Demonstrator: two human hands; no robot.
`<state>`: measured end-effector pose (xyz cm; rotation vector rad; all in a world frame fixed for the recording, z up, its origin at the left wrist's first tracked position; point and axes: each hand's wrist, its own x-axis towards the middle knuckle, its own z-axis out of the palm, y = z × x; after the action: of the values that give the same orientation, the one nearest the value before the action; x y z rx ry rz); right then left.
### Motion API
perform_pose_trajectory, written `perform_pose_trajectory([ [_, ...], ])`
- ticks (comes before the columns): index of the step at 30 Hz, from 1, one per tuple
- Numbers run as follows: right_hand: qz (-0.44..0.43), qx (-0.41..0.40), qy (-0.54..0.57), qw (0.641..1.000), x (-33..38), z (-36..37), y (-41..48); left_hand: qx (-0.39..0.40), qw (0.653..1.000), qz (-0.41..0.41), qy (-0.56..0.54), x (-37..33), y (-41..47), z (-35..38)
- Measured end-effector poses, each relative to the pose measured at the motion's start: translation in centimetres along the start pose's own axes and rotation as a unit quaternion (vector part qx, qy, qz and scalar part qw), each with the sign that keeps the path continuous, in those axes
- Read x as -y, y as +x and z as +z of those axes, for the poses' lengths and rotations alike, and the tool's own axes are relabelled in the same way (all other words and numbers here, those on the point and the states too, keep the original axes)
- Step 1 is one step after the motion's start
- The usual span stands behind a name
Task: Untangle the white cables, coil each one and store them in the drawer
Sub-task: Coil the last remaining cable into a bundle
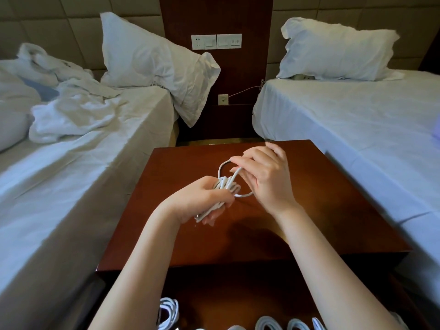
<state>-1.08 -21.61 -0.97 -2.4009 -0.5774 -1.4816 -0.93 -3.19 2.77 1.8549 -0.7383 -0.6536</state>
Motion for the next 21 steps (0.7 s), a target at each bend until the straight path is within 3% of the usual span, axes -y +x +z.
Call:
perform_pose_trajectory([
  [3,0.047,0.017,0.068,0.996,0.9,-0.1,0.2,0.059,0.996,0.039,-0.060,-0.7,-0.3,0.1],
  [6,0.130,0.041,0.157,0.978,0.8,-0.4,0.2,0.059,0.992,0.071,-0.082,-0.8,-0.3,0.2],
  [11,0.189,0.122,0.260,0.939,0.2,-0.5,-0.1,0.067,0.980,0.110,-0.150,-0.1,-0.2,-0.4],
  [14,0.212,0.196,0.284,0.914,-0.2,-0.1,-1.1,0.036,0.969,0.130,-0.209,0.0,-0.3,-0.5],
  [21,0.205,0.282,0.251,0.903,0.6,1.1,-1.6,-0.047,0.916,0.191,-0.350,0.3,0.5,-0.8],
])
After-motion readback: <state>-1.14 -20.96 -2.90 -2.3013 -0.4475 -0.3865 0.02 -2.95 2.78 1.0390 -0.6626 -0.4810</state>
